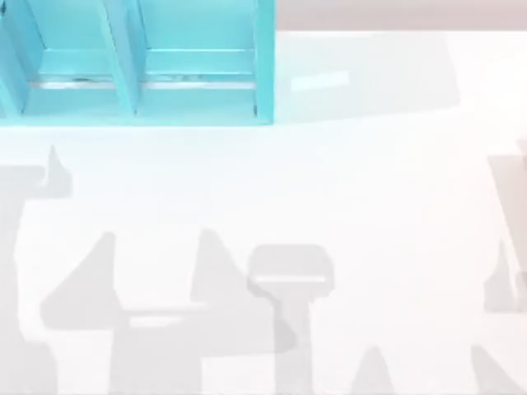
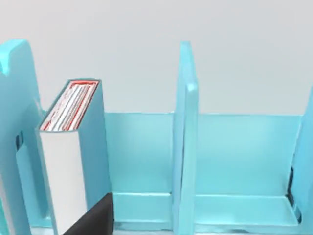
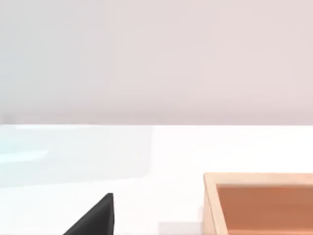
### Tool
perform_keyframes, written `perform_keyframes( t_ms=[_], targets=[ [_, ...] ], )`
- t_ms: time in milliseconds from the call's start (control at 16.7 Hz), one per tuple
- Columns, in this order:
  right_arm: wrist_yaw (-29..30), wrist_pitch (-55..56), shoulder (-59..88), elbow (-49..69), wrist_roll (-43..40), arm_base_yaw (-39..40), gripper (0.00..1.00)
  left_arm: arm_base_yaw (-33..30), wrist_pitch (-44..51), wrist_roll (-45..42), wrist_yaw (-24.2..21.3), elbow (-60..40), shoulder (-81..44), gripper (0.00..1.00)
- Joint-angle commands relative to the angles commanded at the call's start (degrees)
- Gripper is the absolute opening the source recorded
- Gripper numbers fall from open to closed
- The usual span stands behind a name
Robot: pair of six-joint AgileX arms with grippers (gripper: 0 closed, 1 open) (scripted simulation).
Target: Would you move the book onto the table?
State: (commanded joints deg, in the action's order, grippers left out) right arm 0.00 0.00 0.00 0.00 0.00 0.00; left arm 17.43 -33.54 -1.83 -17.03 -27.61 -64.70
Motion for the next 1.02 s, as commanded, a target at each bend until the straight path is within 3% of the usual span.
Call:
perform_keyframes(
  t_ms=[540, 780, 1020],
  targets=[
    [0.0, 0.0, 0.0, 0.0, 0.0, 0.0, 1.0, 10.9, -25.3, -2.3, -13.6, -21.1, -50.6, 1.0],
    [0.0, 0.0, 0.0, 0.0, 0.0, 0.0, 1.0, 12.8, -30.8, -2.9, -16.8, -25.7, -60.1, 1.0],
    [0.0, 0.0, 0.0, 0.0, 0.0, 0.0, 1.0, 13.0, -31.5, -3.0, -17.2, -26.3, -61.2, 1.0]
  ],
)
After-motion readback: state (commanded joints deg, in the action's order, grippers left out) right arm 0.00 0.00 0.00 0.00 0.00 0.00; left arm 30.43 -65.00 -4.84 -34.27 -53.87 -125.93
